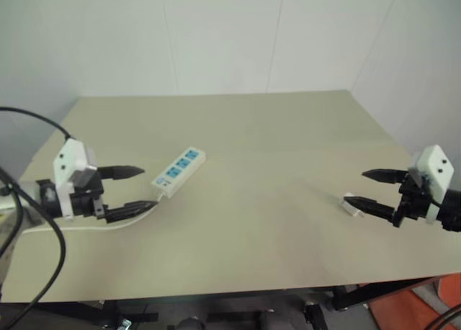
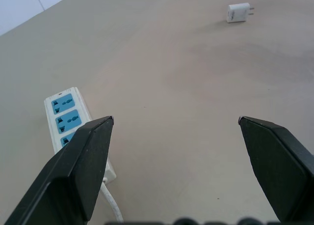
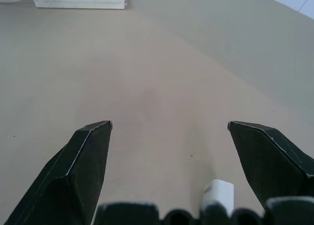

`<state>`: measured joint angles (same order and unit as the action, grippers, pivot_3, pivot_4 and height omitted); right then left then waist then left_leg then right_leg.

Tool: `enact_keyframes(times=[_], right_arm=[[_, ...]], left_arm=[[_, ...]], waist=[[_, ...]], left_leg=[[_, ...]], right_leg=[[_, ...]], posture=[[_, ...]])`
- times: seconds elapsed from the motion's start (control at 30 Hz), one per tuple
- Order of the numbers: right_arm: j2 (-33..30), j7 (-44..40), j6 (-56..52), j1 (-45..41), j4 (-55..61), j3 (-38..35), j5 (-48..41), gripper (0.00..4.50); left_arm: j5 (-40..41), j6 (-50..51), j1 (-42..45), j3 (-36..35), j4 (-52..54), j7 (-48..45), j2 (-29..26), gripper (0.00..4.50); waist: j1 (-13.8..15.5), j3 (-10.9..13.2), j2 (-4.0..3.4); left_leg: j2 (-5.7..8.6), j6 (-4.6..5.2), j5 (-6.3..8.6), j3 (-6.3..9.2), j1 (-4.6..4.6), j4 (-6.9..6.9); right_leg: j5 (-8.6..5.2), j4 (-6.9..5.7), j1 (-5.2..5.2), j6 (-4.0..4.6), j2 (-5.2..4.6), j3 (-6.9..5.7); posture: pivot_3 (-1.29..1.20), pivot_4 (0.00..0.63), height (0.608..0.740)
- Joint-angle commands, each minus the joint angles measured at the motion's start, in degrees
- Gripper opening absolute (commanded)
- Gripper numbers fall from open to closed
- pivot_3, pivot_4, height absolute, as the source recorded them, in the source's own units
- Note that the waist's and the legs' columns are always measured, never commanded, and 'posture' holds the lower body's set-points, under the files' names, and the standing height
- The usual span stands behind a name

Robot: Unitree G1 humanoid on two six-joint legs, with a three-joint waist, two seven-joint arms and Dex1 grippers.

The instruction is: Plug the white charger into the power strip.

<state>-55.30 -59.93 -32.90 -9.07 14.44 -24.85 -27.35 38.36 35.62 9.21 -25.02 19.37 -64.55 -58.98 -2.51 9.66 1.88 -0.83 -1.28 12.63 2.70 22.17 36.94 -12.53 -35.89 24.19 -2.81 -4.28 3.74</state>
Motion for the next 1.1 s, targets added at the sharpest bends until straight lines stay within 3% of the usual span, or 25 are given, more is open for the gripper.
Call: enact_keyframes(times=[0.03,0.7,0.77,0.87,1.1], right_arm=[[0.0,1.2,0.6,-1.3,0.8,-0.2,-1.1,4.5],[-0.7,2.1,0.6,-1.9,0.3,0.1,-1.8,4.5],[-0.4,2.5,0.5,-2.3,0.2,0.3,-1.9,4.5],[0.4,3.4,0.4,-3.3,0.3,1.3,-2.0,4.5],[2.8,5.7,0.8,-9.3,-0.2,6.1,-1.4,4.5]], left_arm=[[0.9,-0.3,0.5,-0.2,1.4,0.9,0.3,4.46],[0.6,-1.4,1.6,1.1,0.7,2.6,1.9,4.46],[-2.4,-2.5,3.2,2.1,-0.4,7.5,4.0,4.46],[-8.9,0.0,10.2,6.0,-3.3,21.9,9.2,4.46],[-17.8,1.9,16.0,12.6,-7.6,36.9,18.3,4.46]], waist=[[0.0,0.0,0.0],[0.0,0.0,0.0],[0.1,0.0,0.0],[0.5,0.0,0.02],[0.0,0.0,0.06]], left_leg=[[0.0,0.0,0.0,0.0,0.0,0.0],[0.0,0.0,0.0,0.0,0.0,0.0],[0.0,0.0,0.0,0.0,0.0,0.0],[0.02,0.0,0.0,0.02,-0.07,0.05],[0.05,0.0,0.0,0.06,0.05,0.09]], right_leg=[[0.0,0.0,0.0,0.0,0.0,0.0],[0.0,0.0,0.0,0.0,0.0,0.0],[0.0,-0.01,-0.01,0.0,0.0,0.0],[0.02,-0.04,-0.1,-0.02,-0.01,0.0],[0.09,0.0,-0.04,-0.04,-0.01,0.02]], posture=[[0.0,0.15,0.74],[0.0,0.15,0.74],[0.0,0.15,0.74],[0.0,0.15,0.74],[0.0,0.15,0.74]])
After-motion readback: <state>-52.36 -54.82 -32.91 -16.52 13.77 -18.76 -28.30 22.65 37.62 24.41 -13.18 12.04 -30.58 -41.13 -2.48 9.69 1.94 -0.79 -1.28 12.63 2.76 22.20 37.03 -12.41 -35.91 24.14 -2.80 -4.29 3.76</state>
